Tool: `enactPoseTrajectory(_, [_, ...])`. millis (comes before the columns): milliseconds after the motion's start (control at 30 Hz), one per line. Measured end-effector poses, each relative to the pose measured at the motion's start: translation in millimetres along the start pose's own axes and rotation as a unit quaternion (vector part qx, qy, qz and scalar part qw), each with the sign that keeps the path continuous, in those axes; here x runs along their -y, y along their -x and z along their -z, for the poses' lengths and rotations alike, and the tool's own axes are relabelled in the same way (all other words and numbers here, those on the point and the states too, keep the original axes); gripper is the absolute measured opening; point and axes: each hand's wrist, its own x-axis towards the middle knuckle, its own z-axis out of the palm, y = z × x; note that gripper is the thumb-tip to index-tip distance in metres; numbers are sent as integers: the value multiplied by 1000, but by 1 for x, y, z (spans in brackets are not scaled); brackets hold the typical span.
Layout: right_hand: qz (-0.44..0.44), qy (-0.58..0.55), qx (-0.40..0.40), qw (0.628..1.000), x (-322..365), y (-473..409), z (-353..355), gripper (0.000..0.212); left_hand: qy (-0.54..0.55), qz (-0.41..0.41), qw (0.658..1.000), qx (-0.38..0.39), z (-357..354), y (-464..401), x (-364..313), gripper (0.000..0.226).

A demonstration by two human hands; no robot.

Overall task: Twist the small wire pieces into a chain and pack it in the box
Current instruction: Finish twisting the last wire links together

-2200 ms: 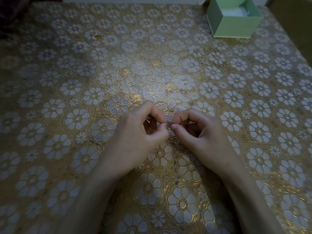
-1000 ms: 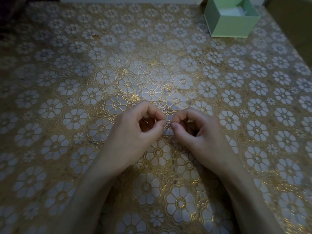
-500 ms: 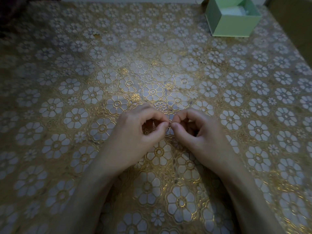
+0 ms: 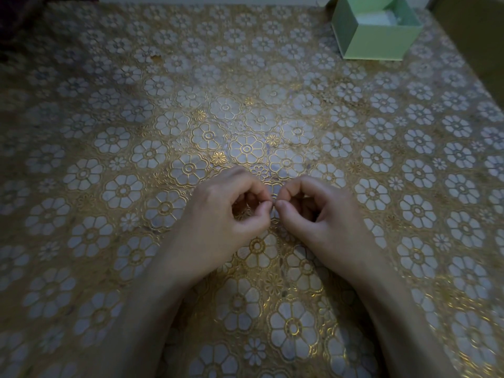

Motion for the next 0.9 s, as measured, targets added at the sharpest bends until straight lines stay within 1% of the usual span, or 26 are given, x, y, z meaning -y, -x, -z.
enactPoseTrajectory(167, [-3, 9, -8, 1000, 1, 0, -1, 6, -38, -22, 999, 1, -1, -1, -1, 10])
enactPoseTrajectory(400, [-7, 5, -6, 1000, 3, 1, 0, 7, -48, -11, 999, 2, 1, 0, 0, 6])
enactPoseTrajectory(600, [-14, -9, -16, 1000, 2, 1, -1, 8, 9, 7, 1000, 4, 2, 0, -2, 7])
enactPoseTrajectory(767, [-24, -74, -22, 997, 3, 2, -1, 11, 10, 22, 1000, 0, 1, 1, 0, 10])
enactPoseTrajectory(900, [-24, -121, 2, 992, 4, 2, 2, 10, 23, 28, 999, 7, 0, 1, -2, 8])
